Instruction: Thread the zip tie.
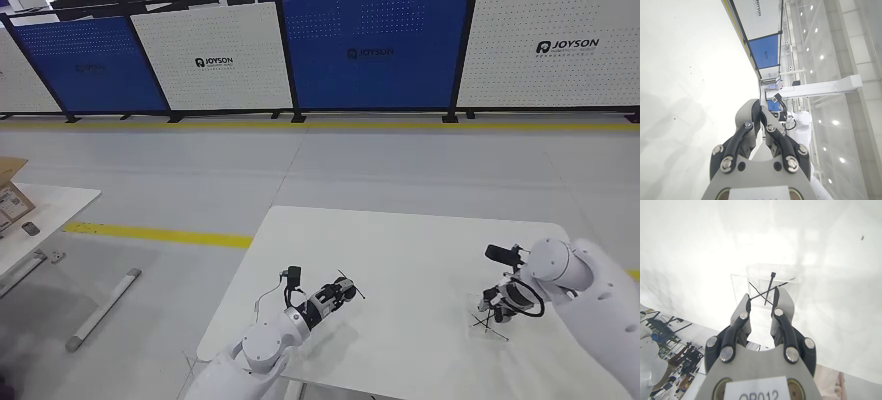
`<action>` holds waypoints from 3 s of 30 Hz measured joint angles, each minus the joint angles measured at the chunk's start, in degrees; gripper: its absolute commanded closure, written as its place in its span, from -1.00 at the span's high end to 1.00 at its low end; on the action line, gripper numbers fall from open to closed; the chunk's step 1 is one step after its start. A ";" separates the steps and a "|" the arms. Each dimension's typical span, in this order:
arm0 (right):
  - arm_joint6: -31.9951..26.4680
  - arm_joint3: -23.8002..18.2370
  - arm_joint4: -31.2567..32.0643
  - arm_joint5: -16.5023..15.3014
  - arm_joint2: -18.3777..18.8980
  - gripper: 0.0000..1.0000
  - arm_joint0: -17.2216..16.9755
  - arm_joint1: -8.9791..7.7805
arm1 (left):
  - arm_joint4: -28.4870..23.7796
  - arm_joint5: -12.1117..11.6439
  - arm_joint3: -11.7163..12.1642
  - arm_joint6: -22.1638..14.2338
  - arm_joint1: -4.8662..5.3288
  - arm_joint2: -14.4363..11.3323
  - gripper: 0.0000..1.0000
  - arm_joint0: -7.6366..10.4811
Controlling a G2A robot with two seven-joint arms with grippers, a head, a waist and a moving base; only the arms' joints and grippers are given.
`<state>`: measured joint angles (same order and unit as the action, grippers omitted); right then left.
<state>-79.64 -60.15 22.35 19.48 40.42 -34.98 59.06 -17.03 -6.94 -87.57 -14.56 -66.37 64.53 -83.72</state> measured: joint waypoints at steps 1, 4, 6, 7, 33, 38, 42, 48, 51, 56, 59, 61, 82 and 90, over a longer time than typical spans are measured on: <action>0.00 0.58 -0.09 0.00 -0.38 -0.52 0.32 0.24 | 0.00 0.00 0.00 0.00 0.00 0.00 -1.00 0.00; 0.00 2.00 -0.08 0.00 -1.31 -0.48 1.16 0.82 | 0.00 0.00 0.00 0.00 0.00 0.00 -1.00 0.00; 0.00 2.76 -0.03 0.00 -1.87 -0.44 1.62 1.18 | 0.00 0.00 0.00 0.00 0.00 0.00 -1.00 0.00; 0.00 3.29 0.04 0.00 -2.27 -0.42 1.94 1.42 | 0.00 0.00 0.00 0.00 0.00 0.00 -1.00 0.00; 0.02 11.67 1.94 0.00 -6.28 -1.00 6.20 6.29 | 0.00 0.00 0.00 0.00 0.00 0.00 -1.00 0.00; 2.05 6.77 4.05 0.00 -2.68 -1.00 3.80 4.59 | 0.00 0.00 0.00 0.00 0.00 0.00 -1.00 0.00; 2.84 -0.60 5.92 0.00 2.40 -1.00 -0.40 2.11 | 0.00 0.00 0.00 0.00 0.00 0.00 -1.00 0.00; 6.55 -16.49 8.69 0.00 14.00 -1.00 -11.84 -2.43 | 0.00 0.00 0.00 0.00 0.00 0.00 -1.00 0.00; 8.30 -23.13 8.49 0.00 19.49 -1.00 -18.15 -3.78 | 0.00 0.00 0.00 0.00 0.00 0.00 -1.00 0.00; 8.23 -22.85 8.42 0.00 19.34 -1.00 -17.80 -3.76 | 0.00 0.00 0.00 0.00 0.00 0.00 -1.00 0.00; 8.23 -22.87 8.42 0.00 19.35 -1.00 -17.84 -3.76 | 0.00 0.00 0.00 0.00 0.00 0.00 -1.00 0.00; 8.23 -22.88 8.43 0.00 19.36 -1.00 -17.84 -3.76 | 0.00 0.00 0.00 0.00 0.00 0.00 -1.00 0.00; 16.20 -26.05 6.20 -0.85 22.81 -1.00 -21.54 -4.09 | 0.00 0.00 0.00 0.00 0.00 0.00 -1.00 0.00; 34.85 -39.02 -1.46 -6.67 34.82 -1.00 -37.14 -5.44 | 0.00 0.00 0.00 0.00 0.00 0.00 -1.00 0.00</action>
<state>-44.80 -99.17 20.88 12.81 75.24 -72.12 53.62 -17.03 -6.94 -87.57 -14.56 -66.37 64.53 -83.72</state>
